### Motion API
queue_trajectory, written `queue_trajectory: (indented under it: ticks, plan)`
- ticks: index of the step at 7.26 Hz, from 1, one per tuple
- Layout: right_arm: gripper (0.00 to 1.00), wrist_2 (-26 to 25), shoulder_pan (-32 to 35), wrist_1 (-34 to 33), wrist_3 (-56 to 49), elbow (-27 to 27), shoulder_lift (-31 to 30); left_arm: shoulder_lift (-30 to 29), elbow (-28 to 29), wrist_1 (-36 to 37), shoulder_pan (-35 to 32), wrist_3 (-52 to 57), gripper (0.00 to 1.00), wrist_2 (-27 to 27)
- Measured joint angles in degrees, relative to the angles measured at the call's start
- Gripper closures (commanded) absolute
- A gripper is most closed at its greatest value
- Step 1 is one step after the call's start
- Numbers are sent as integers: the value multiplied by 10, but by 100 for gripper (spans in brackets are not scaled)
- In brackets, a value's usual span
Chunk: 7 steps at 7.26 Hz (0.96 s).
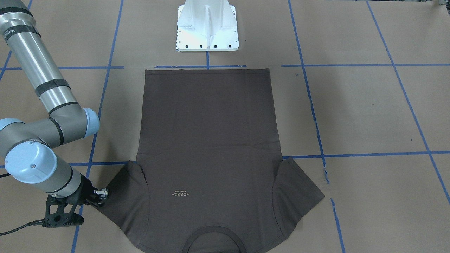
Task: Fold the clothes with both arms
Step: 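Grasp the sleeve tip with the right gripper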
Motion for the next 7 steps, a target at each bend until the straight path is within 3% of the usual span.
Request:
queue_trajectory:
  ticks: [2, 3, 4, 5, 7]
  plan:
    - [98, 1, 0, 0, -1, 1, 3, -3, -3, 0, 0, -18, 0, 0]
    - [30, 1, 0, 0, -2, 2, 3, -3, -4, 0, 0, -20, 0, 0]
    - [6, 1, 0, 0, -6, 1, 1, -4, -5, 0, 0, -21, 0, 0]
    - [1, 1, 0, 0, -13, 0, 0, -4, -6, 0, 0, -21, 0, 0]
    - [0, 0, 0, -1, -22, -8, -2, -4, -7, 0, 0, -21, 0, 0]
